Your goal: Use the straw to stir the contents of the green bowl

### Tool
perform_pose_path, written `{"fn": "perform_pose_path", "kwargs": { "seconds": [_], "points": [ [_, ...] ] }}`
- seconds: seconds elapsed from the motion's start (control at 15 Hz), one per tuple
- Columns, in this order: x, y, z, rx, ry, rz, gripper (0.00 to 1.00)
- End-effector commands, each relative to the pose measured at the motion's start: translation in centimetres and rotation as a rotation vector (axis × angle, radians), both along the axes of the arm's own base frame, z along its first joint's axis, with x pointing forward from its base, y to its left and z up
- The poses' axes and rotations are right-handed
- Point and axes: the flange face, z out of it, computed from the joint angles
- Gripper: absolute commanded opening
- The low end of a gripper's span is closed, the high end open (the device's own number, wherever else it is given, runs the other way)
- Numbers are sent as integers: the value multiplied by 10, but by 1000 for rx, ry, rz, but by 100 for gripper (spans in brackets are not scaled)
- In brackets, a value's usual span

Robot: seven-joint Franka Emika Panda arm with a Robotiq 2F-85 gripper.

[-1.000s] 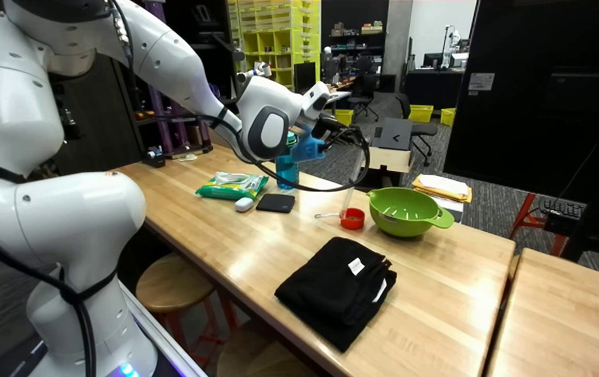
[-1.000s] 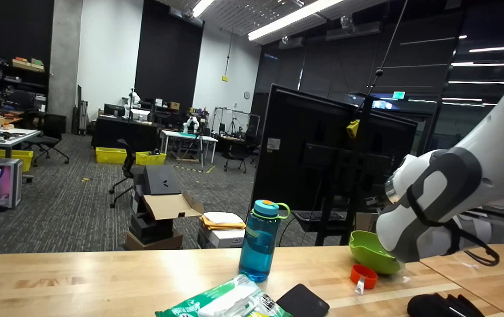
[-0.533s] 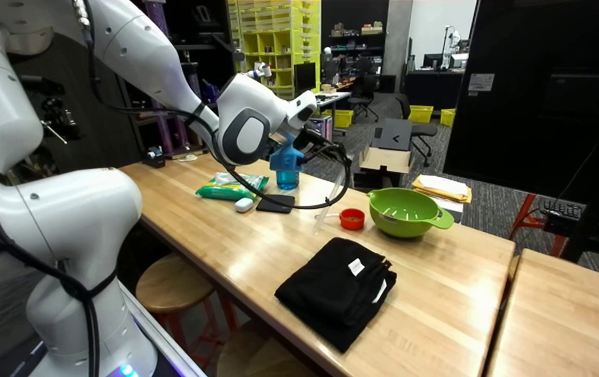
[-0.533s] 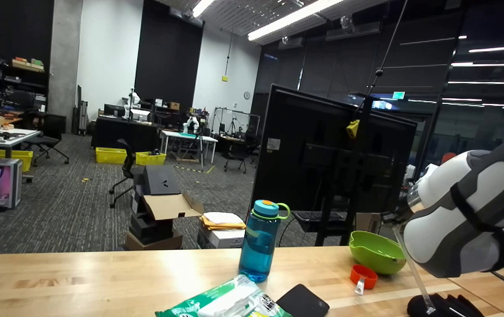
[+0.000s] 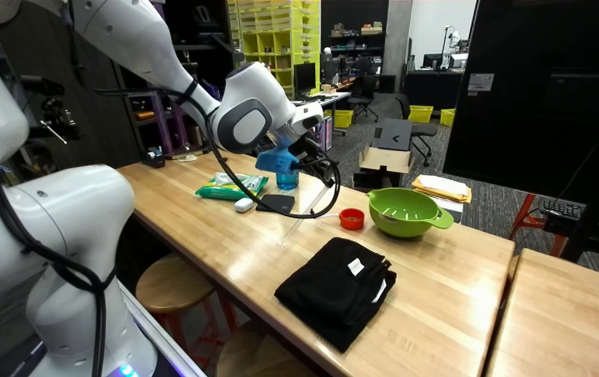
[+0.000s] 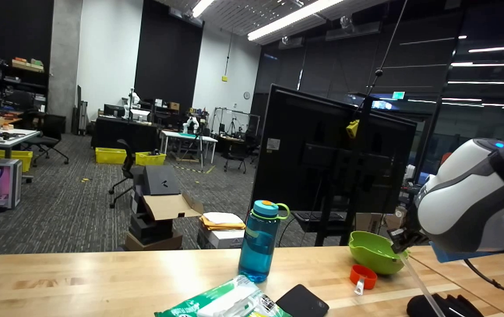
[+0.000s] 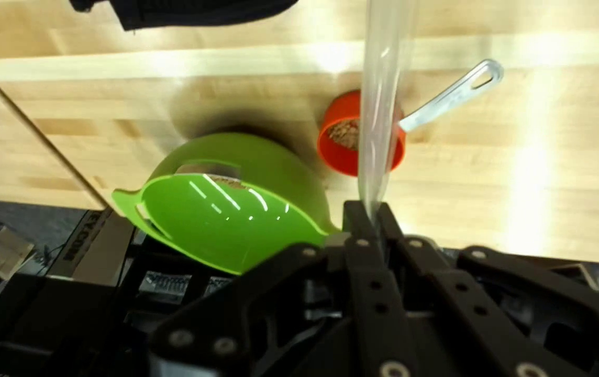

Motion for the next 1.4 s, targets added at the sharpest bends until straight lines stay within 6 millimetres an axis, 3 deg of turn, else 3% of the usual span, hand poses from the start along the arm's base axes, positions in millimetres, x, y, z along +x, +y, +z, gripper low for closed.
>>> {"fn": "perform_pose_path", "kwargs": {
  "seconds": [0.0,0.4,0.93,1.33],
  "points": [
    [6,15,-4,55,91,78,1],
    [21,40,-4,90,162,127,1],
    [41,36,-6,99,212,148,1],
    [47,42,-23,154,264,179,1]
  ]
}}
